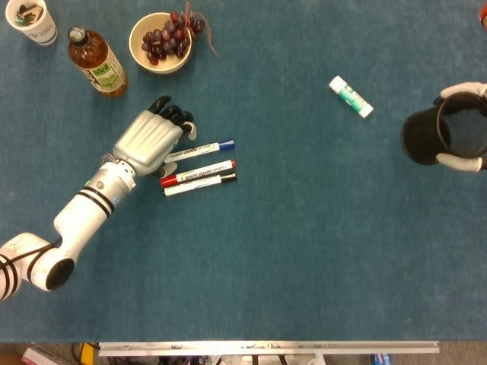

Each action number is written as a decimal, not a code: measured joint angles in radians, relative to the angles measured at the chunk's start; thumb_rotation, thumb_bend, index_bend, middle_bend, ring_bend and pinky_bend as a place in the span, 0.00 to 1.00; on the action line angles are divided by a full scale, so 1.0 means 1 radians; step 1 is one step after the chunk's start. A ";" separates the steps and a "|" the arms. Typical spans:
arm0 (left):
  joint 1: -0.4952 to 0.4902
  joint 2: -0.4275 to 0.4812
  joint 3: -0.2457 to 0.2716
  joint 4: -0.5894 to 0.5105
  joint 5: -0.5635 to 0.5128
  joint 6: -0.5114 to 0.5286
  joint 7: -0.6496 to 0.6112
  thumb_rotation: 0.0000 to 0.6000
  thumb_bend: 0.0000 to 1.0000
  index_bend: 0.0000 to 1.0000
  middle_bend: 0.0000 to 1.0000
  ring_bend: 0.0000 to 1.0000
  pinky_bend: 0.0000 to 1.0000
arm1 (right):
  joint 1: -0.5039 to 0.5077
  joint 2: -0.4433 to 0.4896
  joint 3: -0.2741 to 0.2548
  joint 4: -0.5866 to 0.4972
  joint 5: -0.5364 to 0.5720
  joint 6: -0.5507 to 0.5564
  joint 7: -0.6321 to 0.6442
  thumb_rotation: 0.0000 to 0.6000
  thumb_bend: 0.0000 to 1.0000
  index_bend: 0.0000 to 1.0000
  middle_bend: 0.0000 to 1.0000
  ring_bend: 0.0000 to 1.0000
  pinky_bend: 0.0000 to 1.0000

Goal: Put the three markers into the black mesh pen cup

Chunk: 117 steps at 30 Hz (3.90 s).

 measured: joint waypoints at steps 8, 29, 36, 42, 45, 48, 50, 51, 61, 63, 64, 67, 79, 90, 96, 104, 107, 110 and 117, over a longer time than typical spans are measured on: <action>0.000 -0.025 0.001 0.016 -0.034 -0.014 0.026 1.00 0.25 0.33 0.21 0.18 0.09 | -0.008 0.006 -0.002 -0.003 -0.003 0.009 0.000 1.00 0.25 0.41 0.43 0.37 0.41; -0.002 -0.081 -0.020 0.143 -0.075 0.000 0.055 1.00 0.25 0.38 0.21 0.18 0.09 | -0.016 0.006 0.004 0.000 0.006 0.009 0.002 1.00 0.25 0.42 0.43 0.37 0.41; 0.008 -0.078 -0.016 0.128 -0.086 0.004 0.074 1.00 0.25 0.44 0.21 0.18 0.09 | -0.014 0.006 0.004 -0.002 0.003 0.005 0.001 1.00 0.25 0.42 0.43 0.37 0.41; 0.013 -0.081 -0.012 0.123 -0.089 0.012 0.092 1.00 0.25 0.46 0.21 0.18 0.09 | -0.014 0.007 0.007 -0.007 0.002 0.008 -0.002 1.00 0.25 0.43 0.43 0.37 0.41; 0.014 -0.085 -0.014 0.129 -0.091 0.014 0.093 1.00 0.25 0.46 0.21 0.18 0.09 | -0.016 0.008 0.006 -0.008 0.002 0.011 -0.005 1.00 0.25 0.43 0.43 0.37 0.41; 0.013 -0.085 -0.015 0.131 -0.093 0.012 0.094 1.00 0.25 0.47 0.21 0.18 0.09 | -0.018 0.009 0.007 -0.009 0.002 0.014 -0.006 1.00 0.25 0.43 0.43 0.37 0.41; 0.012 -0.085 -0.016 0.132 -0.095 0.010 0.097 1.00 0.25 0.47 0.21 0.18 0.09 | -0.018 0.010 0.008 -0.011 0.003 0.015 -0.006 1.00 0.25 0.43 0.43 0.37 0.41; 0.012 -0.085 -0.016 0.133 -0.096 0.009 0.099 1.00 0.25 0.47 0.21 0.18 0.09 | -0.019 0.011 0.009 -0.012 0.003 0.016 -0.006 1.00 0.25 0.43 0.43 0.38 0.41; 0.007 -0.103 -0.018 0.149 -0.105 0.001 0.112 1.00 0.25 0.49 0.21 0.18 0.09 | -0.026 0.018 0.009 -0.017 0.003 0.023 -0.006 1.00 0.25 0.44 0.43 0.38 0.41; 0.006 -0.108 -0.019 0.152 -0.107 -0.001 0.117 1.00 0.25 0.49 0.21 0.18 0.09 | -0.028 0.019 0.008 -0.015 0.004 0.024 -0.003 1.00 0.25 0.44 0.43 0.38 0.41; 0.005 -0.110 -0.019 0.154 -0.109 -0.002 0.119 1.00 0.25 0.50 0.21 0.18 0.09 | -0.028 0.019 0.008 -0.014 0.004 0.024 -0.002 1.00 0.25 0.44 0.43 0.38 0.41; 0.002 -0.115 -0.022 0.157 -0.113 -0.005 0.124 1.00 0.25 0.51 0.21 0.18 0.09 | -0.030 0.019 0.007 -0.010 0.003 0.024 0.002 1.00 0.25 0.44 0.43 0.38 0.41; -0.009 -0.116 -0.024 0.146 -0.121 -0.022 0.140 1.00 0.25 0.53 0.21 0.18 0.09 | -0.031 0.016 0.008 0.000 0.005 0.022 0.013 1.00 0.25 0.44 0.43 0.38 0.41; -0.016 -0.115 -0.025 0.138 -0.120 -0.027 0.129 1.00 0.27 0.57 0.22 0.18 0.09 | -0.034 0.015 0.005 0.005 0.002 0.022 0.013 1.00 0.25 0.45 0.43 0.38 0.41; -0.013 -0.103 -0.025 0.115 -0.100 -0.010 0.108 1.00 0.27 0.59 0.23 0.18 0.11 | -0.034 0.015 0.002 0.005 -0.002 0.021 0.005 1.00 0.25 0.45 0.43 0.38 0.41; -0.011 -0.087 -0.035 0.090 -0.092 0.015 0.095 1.00 0.29 0.60 0.23 0.18 0.11 | -0.036 0.018 -0.001 0.004 -0.005 0.023 -0.002 1.00 0.25 0.45 0.43 0.38 0.41; -0.009 -0.063 -0.043 0.062 -0.084 0.038 0.092 1.00 0.29 0.60 0.23 0.18 0.11 | -0.032 0.016 -0.005 0.004 -0.008 0.013 -0.019 1.00 0.25 0.45 0.43 0.38 0.41; -0.005 -0.032 -0.051 0.026 -0.075 0.061 0.088 1.00 0.29 0.61 0.24 0.18 0.11 | -0.021 0.015 -0.013 -0.001 -0.019 -0.008 -0.032 1.00 0.25 0.45 0.43 0.38 0.41; 0.011 0.068 -0.064 -0.091 -0.040 0.129 0.087 1.00 0.29 0.61 0.25 0.19 0.11 | 0.027 0.022 -0.015 -0.044 -0.036 -0.071 -0.106 1.00 0.26 0.45 0.43 0.38 0.41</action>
